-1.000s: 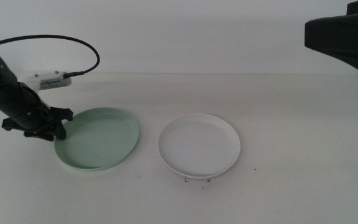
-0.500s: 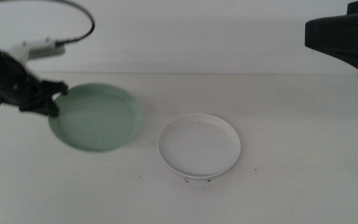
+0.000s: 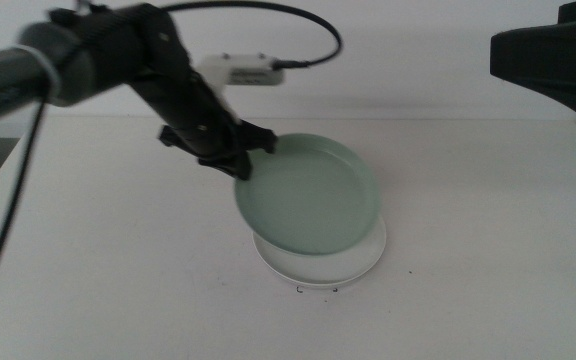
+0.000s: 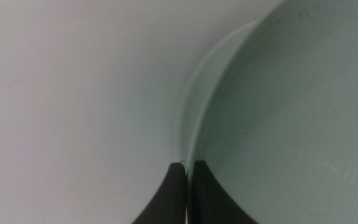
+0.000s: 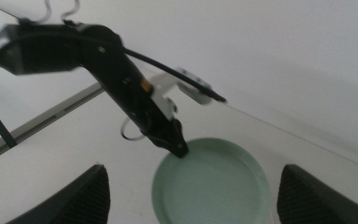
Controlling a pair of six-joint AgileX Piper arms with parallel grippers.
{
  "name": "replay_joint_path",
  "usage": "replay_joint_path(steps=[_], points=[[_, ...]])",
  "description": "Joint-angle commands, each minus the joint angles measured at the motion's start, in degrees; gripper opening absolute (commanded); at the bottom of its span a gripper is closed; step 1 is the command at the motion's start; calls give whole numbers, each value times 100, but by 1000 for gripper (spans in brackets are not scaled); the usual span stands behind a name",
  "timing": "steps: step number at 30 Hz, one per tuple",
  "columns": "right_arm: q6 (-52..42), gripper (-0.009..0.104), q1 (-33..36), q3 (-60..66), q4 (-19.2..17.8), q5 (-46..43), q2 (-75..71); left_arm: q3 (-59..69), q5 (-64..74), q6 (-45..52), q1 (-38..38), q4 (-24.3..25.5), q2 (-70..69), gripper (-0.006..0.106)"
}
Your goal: Stack the three bowls on top of each other.
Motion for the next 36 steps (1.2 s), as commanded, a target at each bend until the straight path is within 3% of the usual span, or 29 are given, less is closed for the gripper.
replay_joint_path(steps=[1,16,22,28,32,36], points=[[-37,93,2,28,10,-69,-13,-173,-71,-153,-125,10,169,-2],[-37,93,2,28,10,-69,-13,-231,-327,-191,-164,-321,642,-1],[-37,93,2,28,10,-69,-13,-231,-416,-191,-164,-321,740,8],[-37,93,2,28,10,-69,-13,-231,-431,-15,-164,-282,740,30],[-37,93,2,28,10,-69,-13,-231,-313,240,-100,-153,514,59],[-37,93,2,28,10,-69,-13,-218,82,147,207,291,-21,93]])
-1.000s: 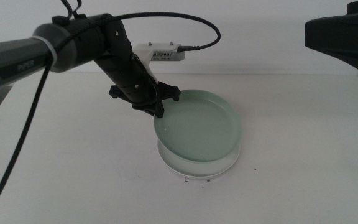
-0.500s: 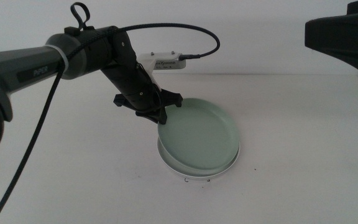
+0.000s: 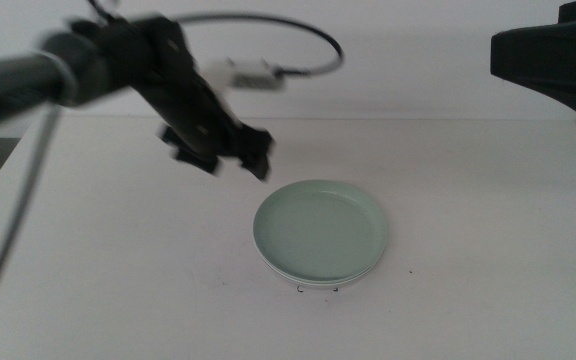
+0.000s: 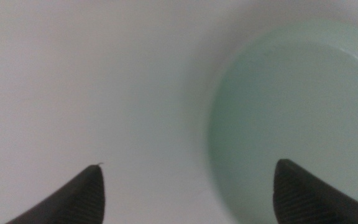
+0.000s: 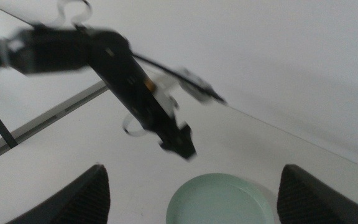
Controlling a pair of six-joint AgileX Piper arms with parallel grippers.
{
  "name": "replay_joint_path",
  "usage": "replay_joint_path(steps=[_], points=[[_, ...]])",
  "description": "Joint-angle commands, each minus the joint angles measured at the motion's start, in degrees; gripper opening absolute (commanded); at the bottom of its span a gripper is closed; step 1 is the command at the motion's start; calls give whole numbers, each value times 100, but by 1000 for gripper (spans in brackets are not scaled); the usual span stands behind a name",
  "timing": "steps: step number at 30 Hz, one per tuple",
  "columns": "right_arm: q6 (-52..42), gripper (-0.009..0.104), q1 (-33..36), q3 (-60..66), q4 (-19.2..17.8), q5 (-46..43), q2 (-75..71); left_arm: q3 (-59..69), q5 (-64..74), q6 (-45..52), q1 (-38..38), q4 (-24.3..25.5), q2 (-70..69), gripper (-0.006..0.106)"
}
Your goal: Stack the three bowls on top of each other.
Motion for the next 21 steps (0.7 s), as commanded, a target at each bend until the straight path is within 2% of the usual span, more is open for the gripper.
replay_joint_path(steps=[1,6,9,14,21], points=[[-37,93,2,28,10,-69,-13,27,257,-102,292,251,-481,94],[-37,93,2,28,10,-69,-13,1175,-224,-112,1054,435,-2193,94],[-37,93,2,28,10,-69,-13,2523,-1330,-112,1456,707,-3579,94],[-37,93,2,28,10,-69,-13,4619,-3178,-156,2173,734,-5699,94],[-37,93,2,28,10,-69,-13,5042,-3249,-133,2572,792,-6519,94]])
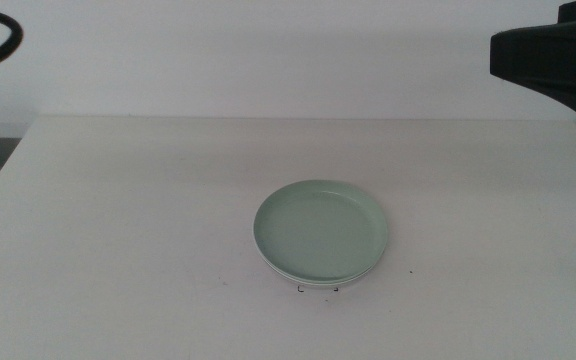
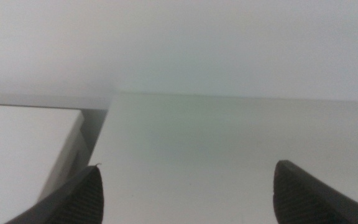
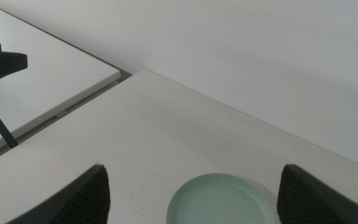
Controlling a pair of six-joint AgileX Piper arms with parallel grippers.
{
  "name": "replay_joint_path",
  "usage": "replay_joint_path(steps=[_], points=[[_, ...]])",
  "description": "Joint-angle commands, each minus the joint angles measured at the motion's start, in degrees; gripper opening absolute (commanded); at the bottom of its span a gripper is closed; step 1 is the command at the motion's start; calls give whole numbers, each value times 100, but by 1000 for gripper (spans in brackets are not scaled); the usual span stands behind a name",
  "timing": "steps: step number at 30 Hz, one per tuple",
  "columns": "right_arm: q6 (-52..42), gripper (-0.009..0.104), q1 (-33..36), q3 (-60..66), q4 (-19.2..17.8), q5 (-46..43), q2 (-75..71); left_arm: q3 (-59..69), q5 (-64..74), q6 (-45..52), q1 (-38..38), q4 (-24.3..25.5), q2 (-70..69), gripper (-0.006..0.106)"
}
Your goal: Stack the three bowls on top of each other.
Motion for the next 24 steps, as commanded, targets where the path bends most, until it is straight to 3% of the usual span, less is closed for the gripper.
replay_joint_path(steps=[1,14,19,24], points=[[-37,93,2,28,10,-69,-13,37,-106,-25,43,39,-60,94],[-37,93,2,334,-45,-419,-81,37,-187,-25,43,54,-60,94],[-37,93,-227,1245,-601,-1558,-548,40,-187,-25,-105,337,-481,94],[-37,93,-1001,2076,-1393,-1609,-1178,50,-187,-25,-801,590,-958,94]])
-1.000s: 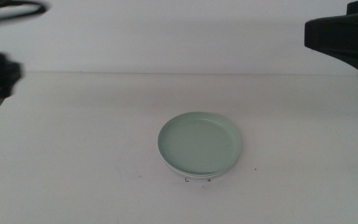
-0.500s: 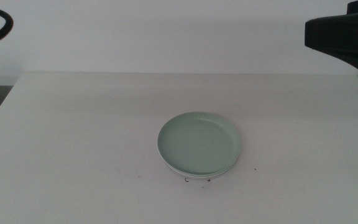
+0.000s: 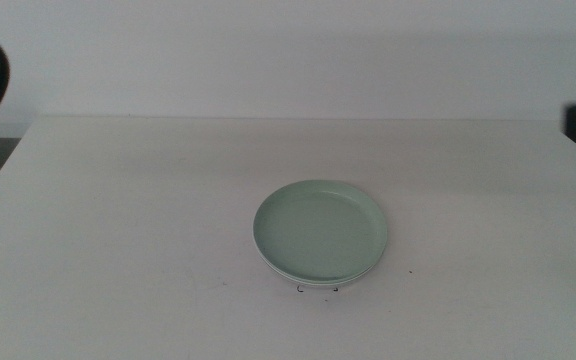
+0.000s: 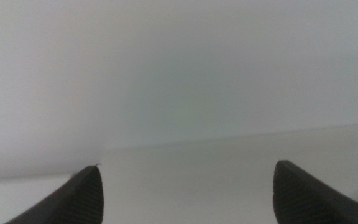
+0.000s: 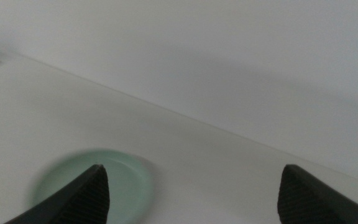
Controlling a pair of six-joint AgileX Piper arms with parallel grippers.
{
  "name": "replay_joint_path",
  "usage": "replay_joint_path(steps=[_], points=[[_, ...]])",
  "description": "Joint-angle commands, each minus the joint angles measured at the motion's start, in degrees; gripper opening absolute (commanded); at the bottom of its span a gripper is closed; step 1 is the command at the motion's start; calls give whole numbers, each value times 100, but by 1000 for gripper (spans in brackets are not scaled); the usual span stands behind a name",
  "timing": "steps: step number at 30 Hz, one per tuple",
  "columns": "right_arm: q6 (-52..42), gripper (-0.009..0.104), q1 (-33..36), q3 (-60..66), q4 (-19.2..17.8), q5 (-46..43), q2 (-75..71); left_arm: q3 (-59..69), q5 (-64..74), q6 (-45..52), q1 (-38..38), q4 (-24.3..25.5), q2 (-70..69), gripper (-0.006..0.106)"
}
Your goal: Stack the three bowls on top of each other.
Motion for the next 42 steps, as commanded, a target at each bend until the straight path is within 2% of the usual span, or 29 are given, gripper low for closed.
replay_joint_path(steps=[1,8,12,16,19,28,35,38,39,42], points=[[-37,93,-357,398,-376,-117,-412,19,-83,-25,-333,48,-236,94],[-37,93,-770,1320,-475,-250,-1870,19,-83,-25,-559,136,-1017,94],[-37,93,-780,1814,-780,-648,-2451,19,-83,-25,-559,252,-1313,94],[-37,93,-847,2343,-819,-1124,-2839,19,-103,-25,-559,252,-1445,94],[-37,93,-969,2717,-1023,-1287,-3170,177,-179,-25,-559,253,-1445,94],[-37,93,-1049,3717,-1132,-1471,-3814,1886,-238,-25,-546,81,-2609,94],[-37,93,-1297,4573,-1136,-2192,-3864,3284,-294,-25,-536,81,-3762,94],[-37,93,-1466,4685,-992,-2203,-3922,3616,-331,-25,-536,81,-4000,94],[-37,93,-1518,4685,-1008,-1893,-3992,3724,-382,-25,-536,81,-4038,94],[-37,93,-1584,4685,-1011,-1871,-4242,4048,-734,-25,-536,92,-4131,94]])
